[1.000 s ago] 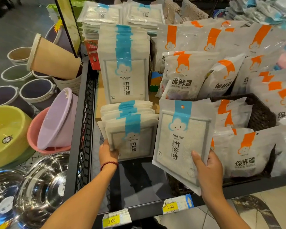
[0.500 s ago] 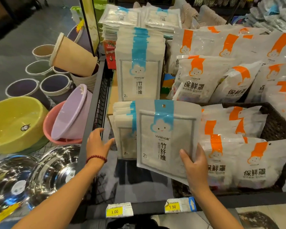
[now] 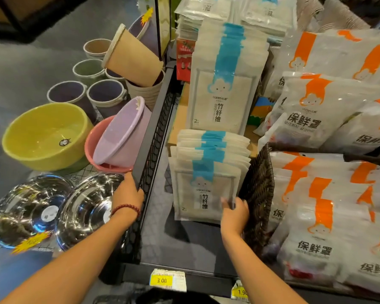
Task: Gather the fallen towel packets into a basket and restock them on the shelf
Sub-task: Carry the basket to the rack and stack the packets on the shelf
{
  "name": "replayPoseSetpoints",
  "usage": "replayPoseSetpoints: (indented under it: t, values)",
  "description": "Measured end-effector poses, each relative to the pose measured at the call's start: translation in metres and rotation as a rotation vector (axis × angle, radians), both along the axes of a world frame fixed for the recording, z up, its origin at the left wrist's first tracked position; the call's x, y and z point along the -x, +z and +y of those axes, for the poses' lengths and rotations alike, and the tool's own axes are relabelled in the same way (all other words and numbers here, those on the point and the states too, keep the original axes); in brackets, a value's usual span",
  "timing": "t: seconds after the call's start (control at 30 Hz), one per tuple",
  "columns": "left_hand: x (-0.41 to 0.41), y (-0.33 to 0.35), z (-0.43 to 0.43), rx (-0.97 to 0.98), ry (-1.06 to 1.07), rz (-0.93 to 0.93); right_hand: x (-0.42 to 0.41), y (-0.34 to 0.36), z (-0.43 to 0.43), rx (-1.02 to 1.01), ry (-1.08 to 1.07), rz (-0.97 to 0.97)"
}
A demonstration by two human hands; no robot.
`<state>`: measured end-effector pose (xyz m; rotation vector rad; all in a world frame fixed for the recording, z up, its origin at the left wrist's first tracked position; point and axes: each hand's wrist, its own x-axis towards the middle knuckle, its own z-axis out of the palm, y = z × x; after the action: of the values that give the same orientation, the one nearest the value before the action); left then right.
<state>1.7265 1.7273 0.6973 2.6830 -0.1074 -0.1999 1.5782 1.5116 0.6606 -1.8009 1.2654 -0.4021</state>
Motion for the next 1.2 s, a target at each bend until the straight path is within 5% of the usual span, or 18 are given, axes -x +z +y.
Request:
replayPoseSetpoints:
  t: [0.4, 0.57, 0.7, 0.77, 1.0, 1.2]
  values:
    - [0.000, -0.001, -0.001, -0.039, 0.018, -0.008, -0.005, 0.000, -0.002, -0.054, -0.120, 0.025]
    - [-0.001, -0.001, -0.001, -0.028, 0.023, -0.004, 0.005, -0.009, 0.017, -0.394, -0.217, 0.191]
    - [0.000, 0.000, -0.003, -0.019, 0.023, -0.003, -0.007, -0.005, 0.035, -0.935, -0.202, 0.012]
    - [0.001, 0.001, -0.003, -0.024, 0.017, 0.006, -0.016, -0.009, 0.036, -1.039, -0.268, -0.072]
    - [0.001, 0.003, -0.003, 0.000, 0.002, 0.015, -0.043, -0.006, 0.028, -1.146, -0.437, -0.432]
    - [0.002, 0.001, -0.002, -0.006, 0.007, 0.004, -0.031, -0.016, 0.033, -1.070, -0.346, -0.286]
